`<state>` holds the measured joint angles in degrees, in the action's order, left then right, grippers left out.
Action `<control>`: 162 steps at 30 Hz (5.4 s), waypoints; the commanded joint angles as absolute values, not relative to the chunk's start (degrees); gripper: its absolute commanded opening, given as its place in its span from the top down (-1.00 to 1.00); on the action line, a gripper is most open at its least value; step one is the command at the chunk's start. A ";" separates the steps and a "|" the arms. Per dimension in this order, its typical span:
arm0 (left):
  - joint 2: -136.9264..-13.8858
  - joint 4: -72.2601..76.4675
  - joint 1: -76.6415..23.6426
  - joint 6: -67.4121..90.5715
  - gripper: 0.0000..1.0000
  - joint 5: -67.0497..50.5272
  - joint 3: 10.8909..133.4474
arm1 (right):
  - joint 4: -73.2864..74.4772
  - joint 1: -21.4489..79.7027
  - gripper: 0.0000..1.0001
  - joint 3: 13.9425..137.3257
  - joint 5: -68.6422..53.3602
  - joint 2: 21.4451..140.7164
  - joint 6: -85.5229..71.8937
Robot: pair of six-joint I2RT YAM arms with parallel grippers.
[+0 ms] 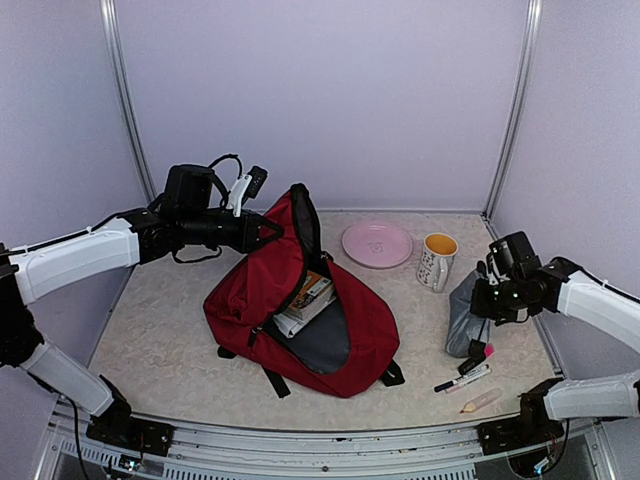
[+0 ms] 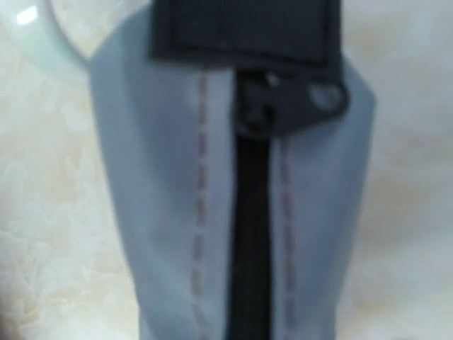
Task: Pack the student bag
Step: Grab the pencil case from the center of the board, then place the pencil case in the largest pocket of the bag, then adjust the student bag at the center of the board, then place the largest pocket of the bag in the student bag.
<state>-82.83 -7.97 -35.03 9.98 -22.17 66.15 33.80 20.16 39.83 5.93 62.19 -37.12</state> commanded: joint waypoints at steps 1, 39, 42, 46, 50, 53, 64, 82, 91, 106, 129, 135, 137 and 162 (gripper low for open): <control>-80.67 -5.63 -34.32 9.20 1.00 -22.86 65.74 | 42.82 19.51 1.00 48.19 17.98 51.51 -37.53; -79.25 -2.32 -33.25 9.72 1.00 -29.45 64.34 | 14.00 45.42 1.00 94.29 -36.36 108.84 -33.53; -78.88 -2.63 -33.12 9.48 1.00 -28.48 64.40 | 16.95 45.24 1.00 93.81 -33.94 108.64 -32.81; -78.82 -2.46 -32.86 9.76 1.00 -28.69 64.37 | 19.16 45.26 1.00 86.53 -31.60 104.41 -31.83; -78.92 -2.37 -32.66 9.97 1.00 -29.14 64.47 | 20.14 45.45 1.00 80.02 -34.10 100.80 -31.67; -78.96 -2.04 -32.63 10.10 1.00 -29.74 64.29 | 18.32 45.85 1.00 78.26 -35.20 99.76 -32.19; -78.55 3.31 -33.14 10.74 1.00 -40.50 62.65 | 3.26 45.79 1.00 94.77 -36.37 113.20 -43.63; -79.18 7.34 -34.26 13.68 1.00 -42.89 61.12 | -3.35 47.75 -0.05 97.40 -22.95 122.88 -49.47; -79.21 8.02 -30.06 17.29 1.00 -37.27 59.80 | 15.73 48.14 -0.87 90.90 -16.20 106.87 -34.26; -80.94 8.22 -30.10 17.31 1.00 -35.95 59.41 | 40.73 60.11 -1.00 85.53 3.27 106.42 -38.31; -75.85 1.61 -36.30 12.33 1.00 -23.23 62.00 | 43.54 49.43 1.00 88.51 16.12 108.16 -23.43; -72.89 1.34 -44.69 16.73 1.00 -10.44 62.19 | 36.42 44.41 1.00 94.03 7.08 109.39 -15.90; -74.64 3.47 -45.03 19.51 1.00 -9.86 61.13 | 36.48 43.24 0.78 96.59 4.75 110.75 -14.84; -69.34 -0.32 -44.31 21.36 -0.98 0.95 56.30 | 25.69 73.39 0.09 75.90 0.28 92.64 -29.69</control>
<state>-76.64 3.77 -43.83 22.83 -4.82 59.92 29.87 70.83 78.35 6.79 87.66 -24.73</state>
